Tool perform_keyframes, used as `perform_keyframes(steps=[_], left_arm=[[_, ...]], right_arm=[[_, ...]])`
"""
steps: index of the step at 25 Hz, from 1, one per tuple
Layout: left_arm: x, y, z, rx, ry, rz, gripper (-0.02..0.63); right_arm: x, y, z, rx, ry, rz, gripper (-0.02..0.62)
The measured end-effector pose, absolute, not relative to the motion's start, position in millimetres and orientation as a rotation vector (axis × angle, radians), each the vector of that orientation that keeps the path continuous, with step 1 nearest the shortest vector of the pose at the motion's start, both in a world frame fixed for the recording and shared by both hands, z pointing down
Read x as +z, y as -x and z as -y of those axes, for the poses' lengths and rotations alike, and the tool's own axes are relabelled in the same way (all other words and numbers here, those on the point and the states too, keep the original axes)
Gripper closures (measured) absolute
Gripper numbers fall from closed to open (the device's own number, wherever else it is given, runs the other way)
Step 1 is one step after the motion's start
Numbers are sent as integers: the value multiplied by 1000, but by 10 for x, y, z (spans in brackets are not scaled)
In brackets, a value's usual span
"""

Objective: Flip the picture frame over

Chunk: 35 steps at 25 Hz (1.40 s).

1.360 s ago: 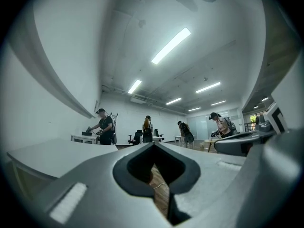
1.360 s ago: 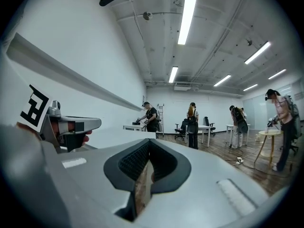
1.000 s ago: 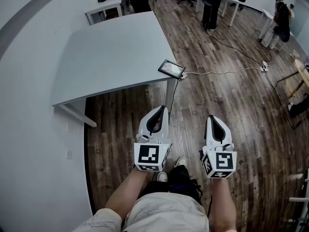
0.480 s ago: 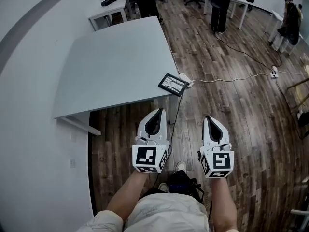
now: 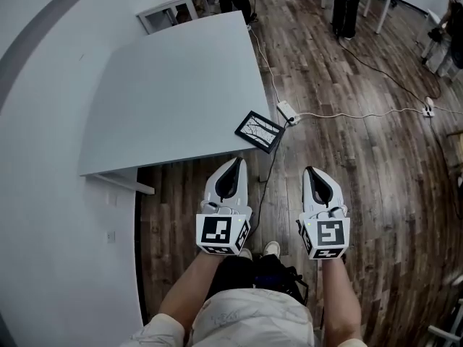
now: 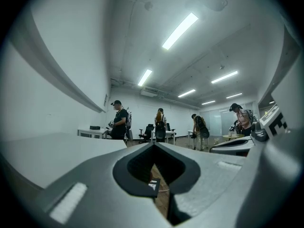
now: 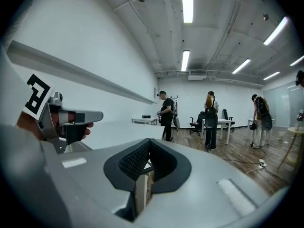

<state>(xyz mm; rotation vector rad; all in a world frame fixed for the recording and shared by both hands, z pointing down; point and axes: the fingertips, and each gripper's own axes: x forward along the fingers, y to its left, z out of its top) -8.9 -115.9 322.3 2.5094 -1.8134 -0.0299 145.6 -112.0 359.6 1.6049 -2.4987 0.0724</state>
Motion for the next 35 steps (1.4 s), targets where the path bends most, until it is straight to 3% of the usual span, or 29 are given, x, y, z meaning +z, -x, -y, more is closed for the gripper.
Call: perform_keyframes(steps=[13, 35], left_arm=[[3797, 346, 1748, 21, -2481, 1780, 606], [4431, 665, 1893, 12, -2388, 1761, 606]], right_arm=[[4430, -871, 1716, -70, -1312, 2367, 548], [5660, -466, 2124, -813, -981, 1640, 376]])
